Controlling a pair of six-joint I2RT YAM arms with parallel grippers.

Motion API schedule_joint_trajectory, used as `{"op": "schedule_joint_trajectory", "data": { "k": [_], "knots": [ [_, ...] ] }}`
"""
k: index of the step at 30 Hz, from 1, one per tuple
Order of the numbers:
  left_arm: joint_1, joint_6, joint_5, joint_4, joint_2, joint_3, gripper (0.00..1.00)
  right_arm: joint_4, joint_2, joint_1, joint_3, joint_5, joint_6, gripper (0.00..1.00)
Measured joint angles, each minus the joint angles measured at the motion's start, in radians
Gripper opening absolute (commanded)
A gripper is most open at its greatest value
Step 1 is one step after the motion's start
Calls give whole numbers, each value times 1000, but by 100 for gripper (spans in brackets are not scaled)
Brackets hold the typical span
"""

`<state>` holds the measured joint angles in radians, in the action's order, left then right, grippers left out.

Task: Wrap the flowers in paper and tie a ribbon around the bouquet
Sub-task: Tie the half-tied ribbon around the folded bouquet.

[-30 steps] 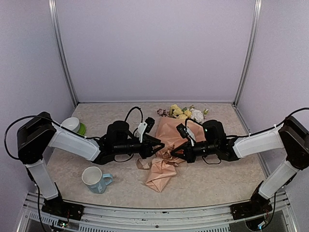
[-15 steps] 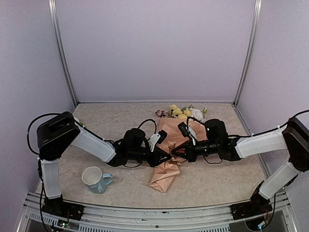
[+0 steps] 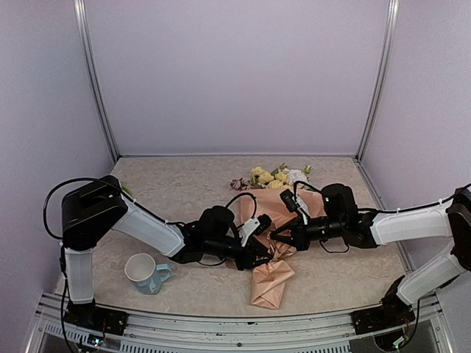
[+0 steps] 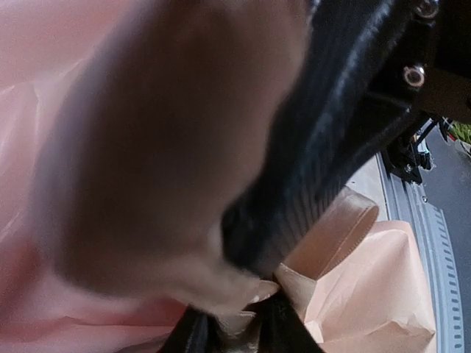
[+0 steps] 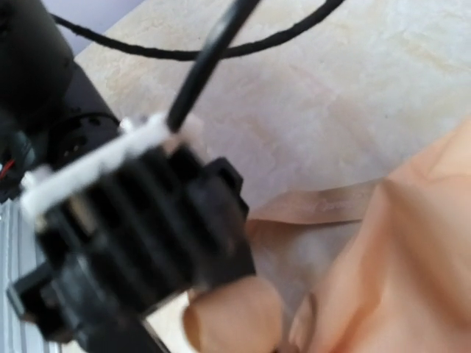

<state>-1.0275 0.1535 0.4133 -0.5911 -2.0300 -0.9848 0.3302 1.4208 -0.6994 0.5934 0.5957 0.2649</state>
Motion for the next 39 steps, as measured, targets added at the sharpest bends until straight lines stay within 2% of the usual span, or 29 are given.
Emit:
{"op": "schedule_joint_trajectory", "data": {
  "k": [5, 7, 10, 15, 22, 26, 31, 36, 37, 39],
  "knots": [
    [4, -19, 0, -10, 6, 10, 57, -43, -85, 32, -48, -6, -23, 0],
    [13, -23, -2, -36, 26, 45, 62, -57, -88, 38, -50, -2, -37, 0],
    [32, -45, 6, -59, 76, 106, 65, -74, -87, 40, -50, 14, -56, 0],
    [47, -114, 48, -69, 126, 111, 70, -96, -85, 40, -48, 41, -83, 0],
    [51, -153, 51, -51, 108, 3, 67, -103, -74, 40, -22, 72, -93, 0],
    [58, -134, 82, -117, 108, -2, 60, -104, -64, 40, -18, 82, -98, 0],
    [60, -125, 141, -132, 100, -23, 37, -113, -46, 40, -12, 99, -111, 0],
    [60, -129, 160, -101, 80, -53, 27, -122, -46, 40, -8, 106, -118, 0],
    [60, -130, 159, -93, 80, -53, 22, -124, -46, 40, -7, 107, -119, 0],
    [60, -131, 156, -73, 80, -53, 2, -127, -47, 40, -5, 108, -121, 0]
  ]
}}
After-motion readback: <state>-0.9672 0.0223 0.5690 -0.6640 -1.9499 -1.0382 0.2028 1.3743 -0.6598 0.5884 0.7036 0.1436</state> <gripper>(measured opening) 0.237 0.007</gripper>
